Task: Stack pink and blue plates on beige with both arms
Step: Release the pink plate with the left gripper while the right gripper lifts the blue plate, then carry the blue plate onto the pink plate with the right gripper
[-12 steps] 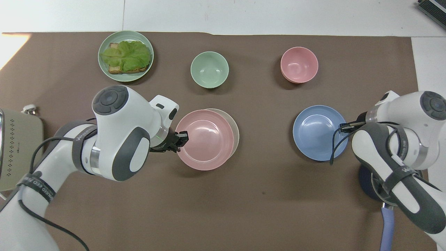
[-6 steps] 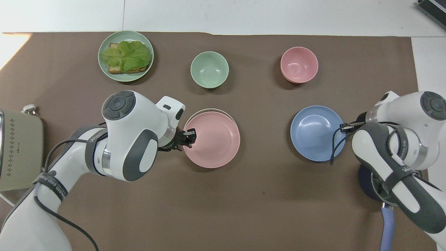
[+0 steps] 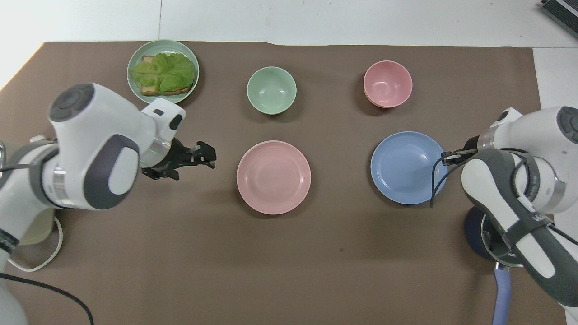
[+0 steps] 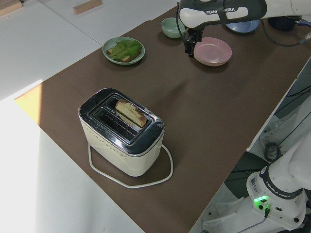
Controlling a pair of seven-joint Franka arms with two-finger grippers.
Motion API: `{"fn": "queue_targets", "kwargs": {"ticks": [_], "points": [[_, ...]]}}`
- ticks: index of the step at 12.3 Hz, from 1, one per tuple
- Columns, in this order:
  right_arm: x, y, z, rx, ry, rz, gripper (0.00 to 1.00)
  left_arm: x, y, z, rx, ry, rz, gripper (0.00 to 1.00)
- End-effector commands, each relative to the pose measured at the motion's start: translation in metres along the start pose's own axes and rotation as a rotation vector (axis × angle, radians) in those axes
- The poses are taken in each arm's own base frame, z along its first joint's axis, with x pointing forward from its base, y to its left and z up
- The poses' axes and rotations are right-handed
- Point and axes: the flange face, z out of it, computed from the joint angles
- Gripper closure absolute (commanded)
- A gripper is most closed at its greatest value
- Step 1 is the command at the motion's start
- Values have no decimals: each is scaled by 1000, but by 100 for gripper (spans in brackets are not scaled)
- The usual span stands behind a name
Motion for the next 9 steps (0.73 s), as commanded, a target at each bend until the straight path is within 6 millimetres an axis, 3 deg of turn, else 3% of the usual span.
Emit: {"fn": "queue_targets", "kwargs": {"ticks": [1, 3, 4, 6, 9], "points": [[3, -38, -45, 30, 20, 31, 94, 19, -69, -73, 16, 37, 94, 0], [4, -78, -68, 32, 40, 59, 94, 27, -93, -116, 115, 103, 174, 0], [4, -100, -76, 36, 34, 73, 94, 29, -95, -131, 168, 133, 250, 0], [4, -150, -81, 40, 33, 113, 94, 24, -83, -160, 177, 176, 304, 0], [-2, -228, -80, 60, 66, 156, 94, -2, -74, -199, 177, 234, 317, 0]]}}
